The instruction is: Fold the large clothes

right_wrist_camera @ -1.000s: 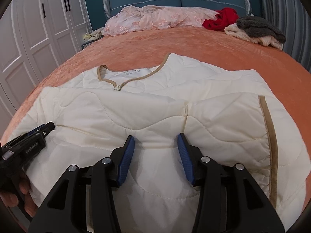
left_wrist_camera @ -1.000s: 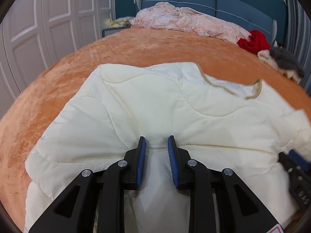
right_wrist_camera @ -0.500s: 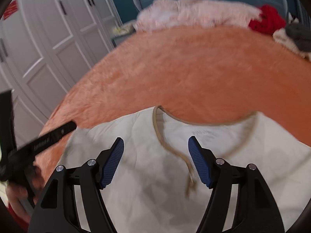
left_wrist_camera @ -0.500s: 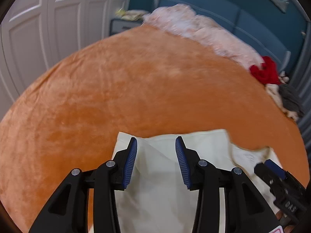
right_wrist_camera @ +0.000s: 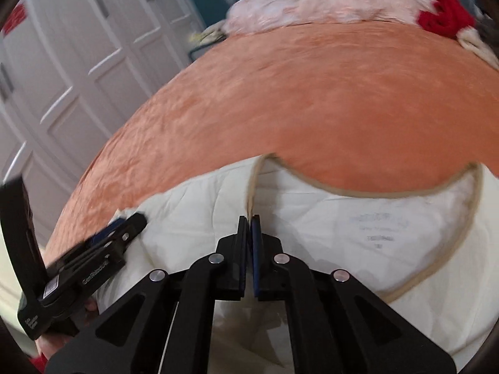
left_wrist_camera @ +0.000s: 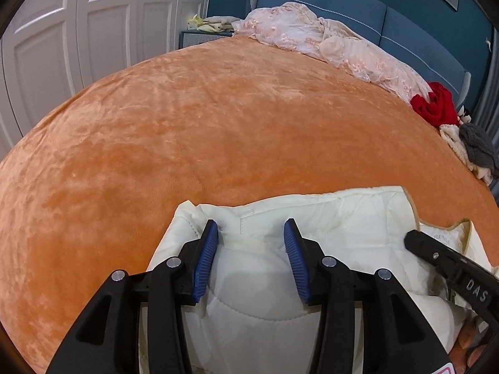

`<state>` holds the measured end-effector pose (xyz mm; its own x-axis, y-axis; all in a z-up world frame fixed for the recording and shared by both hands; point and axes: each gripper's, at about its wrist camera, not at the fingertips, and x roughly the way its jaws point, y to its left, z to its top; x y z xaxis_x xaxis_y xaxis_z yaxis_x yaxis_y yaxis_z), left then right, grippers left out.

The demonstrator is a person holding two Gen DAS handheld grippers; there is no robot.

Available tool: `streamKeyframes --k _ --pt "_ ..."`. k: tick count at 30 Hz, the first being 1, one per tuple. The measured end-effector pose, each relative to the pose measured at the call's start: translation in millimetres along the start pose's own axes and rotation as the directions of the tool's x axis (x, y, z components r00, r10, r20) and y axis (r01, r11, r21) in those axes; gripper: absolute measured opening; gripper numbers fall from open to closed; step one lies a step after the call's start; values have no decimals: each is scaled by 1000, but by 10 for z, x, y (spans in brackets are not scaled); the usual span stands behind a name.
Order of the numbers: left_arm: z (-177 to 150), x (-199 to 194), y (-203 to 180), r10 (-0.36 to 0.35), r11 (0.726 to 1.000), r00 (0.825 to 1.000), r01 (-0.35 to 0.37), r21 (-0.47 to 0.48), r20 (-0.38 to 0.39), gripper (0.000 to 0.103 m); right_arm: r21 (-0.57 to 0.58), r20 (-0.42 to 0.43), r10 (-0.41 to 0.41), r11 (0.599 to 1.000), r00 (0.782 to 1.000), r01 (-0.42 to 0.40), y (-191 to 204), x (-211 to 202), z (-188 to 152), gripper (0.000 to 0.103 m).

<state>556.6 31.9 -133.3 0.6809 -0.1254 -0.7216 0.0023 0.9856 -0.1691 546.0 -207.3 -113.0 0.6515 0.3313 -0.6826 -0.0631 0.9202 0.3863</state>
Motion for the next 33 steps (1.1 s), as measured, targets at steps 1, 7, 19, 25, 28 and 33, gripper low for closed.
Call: streamKeyframes --k 1,7,19,25,28,33 --pt "9 15 1 -3 1000 1000 3 -3 1 45 25 4 -2 1000 1000 2 -46 16 -22 1" --pt "16 70 -6 25 1000 1000 -25 19 0 45 8 -39 -73 997 997 74 -20 193 -36 1" --pt "150 -448 -393 -72 988 997 67 136 28 52 197 170 -153 973 973 119 -973 -1396 -160 43" --pt "101 -539 -1457 -280 930 957 290 224 -74 57 402 132 -240 900 962 169 -1951 -1767 -242 39" --pt "-7 -364 -1993 -323 899 934 353 258 -154 58 425 99 -225 891 969 163 -2126 -1689 -245 39" --pt "-148 70 -2446 -270 904 928 336 264 -256 58 377 69 -219 909 973 178 -2121 -1490 -249 39"
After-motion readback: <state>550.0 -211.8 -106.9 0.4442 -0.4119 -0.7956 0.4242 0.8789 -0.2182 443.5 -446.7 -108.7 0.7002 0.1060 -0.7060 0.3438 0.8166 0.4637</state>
